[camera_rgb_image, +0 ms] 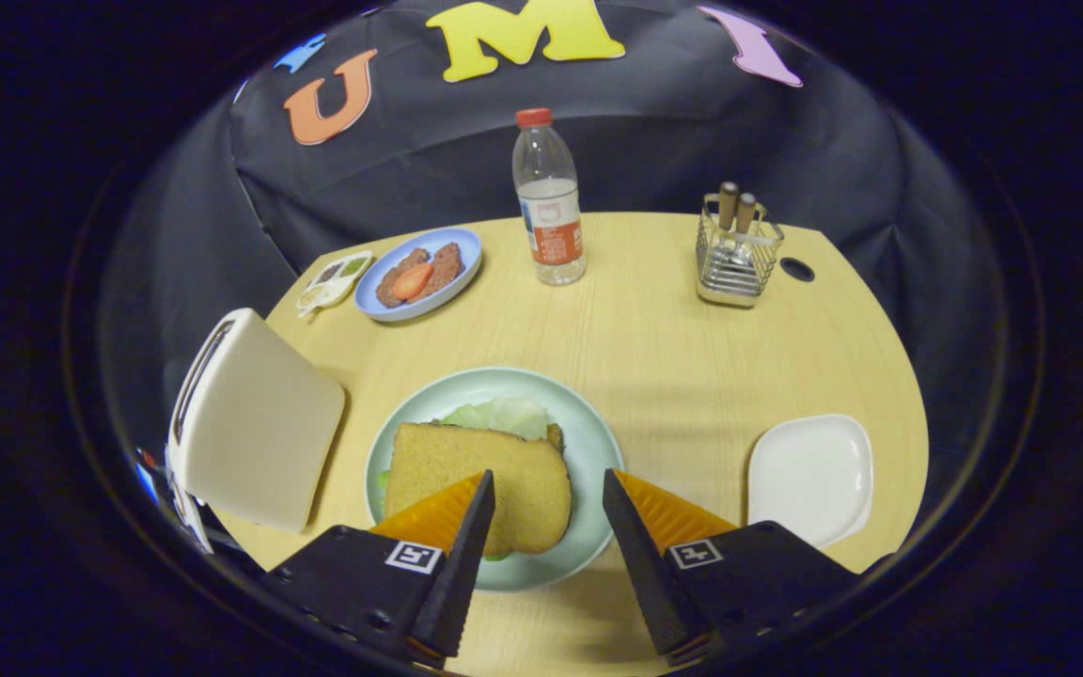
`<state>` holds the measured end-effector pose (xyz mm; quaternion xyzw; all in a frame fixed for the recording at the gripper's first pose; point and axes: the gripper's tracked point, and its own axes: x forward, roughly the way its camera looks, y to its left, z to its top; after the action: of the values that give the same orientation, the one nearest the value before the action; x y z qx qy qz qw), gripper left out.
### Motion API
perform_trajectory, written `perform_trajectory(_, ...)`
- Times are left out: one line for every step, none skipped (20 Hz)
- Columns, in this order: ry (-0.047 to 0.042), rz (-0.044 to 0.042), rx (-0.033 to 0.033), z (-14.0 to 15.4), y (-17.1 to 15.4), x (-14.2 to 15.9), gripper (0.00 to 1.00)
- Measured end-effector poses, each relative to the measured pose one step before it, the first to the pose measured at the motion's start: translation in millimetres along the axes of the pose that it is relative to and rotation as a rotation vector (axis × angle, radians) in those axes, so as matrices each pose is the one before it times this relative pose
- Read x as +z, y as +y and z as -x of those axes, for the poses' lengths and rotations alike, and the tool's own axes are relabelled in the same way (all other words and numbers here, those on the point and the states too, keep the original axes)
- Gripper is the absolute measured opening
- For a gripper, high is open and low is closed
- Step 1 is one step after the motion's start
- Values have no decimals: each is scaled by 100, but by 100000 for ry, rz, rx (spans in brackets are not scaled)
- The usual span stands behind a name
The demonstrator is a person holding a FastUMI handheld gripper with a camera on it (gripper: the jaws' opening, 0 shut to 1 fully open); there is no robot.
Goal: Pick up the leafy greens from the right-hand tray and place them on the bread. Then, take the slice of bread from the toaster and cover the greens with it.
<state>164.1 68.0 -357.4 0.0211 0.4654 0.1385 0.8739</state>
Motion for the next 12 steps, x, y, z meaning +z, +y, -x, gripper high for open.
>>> perform_trajectory(-1981,-852,-1569,1269,-209,379,75)
perform_trajectory(-3718,-2877,-1135,1594,45,767,77)
perform_trajectory(-3240,-1918,-664,1635,282,789,79)
perform_trajectory(-3000,-607,-1002,1629,153,710,82)
perform_trajectory(-3849,-157,-479,1730,332,1026,85)
perform_trajectory(-3961,920,63,1747,623,979,88)
perform_trajectory(-3944,1011,869,1814,720,1074,92)
perform_trajectory(-3805,1296,841,1496,809,1116,95)
perform_trajectory(-3588,2008,-1649,1618,321,1200,97)
perform_trajectory(-4283,1642,-598,1756,398,1270,97)
perform_trajectory(-4786,674,-589,1737,596,1549,97)
perform_trajectory(-4618,386,-677,1861,574,1430,96)
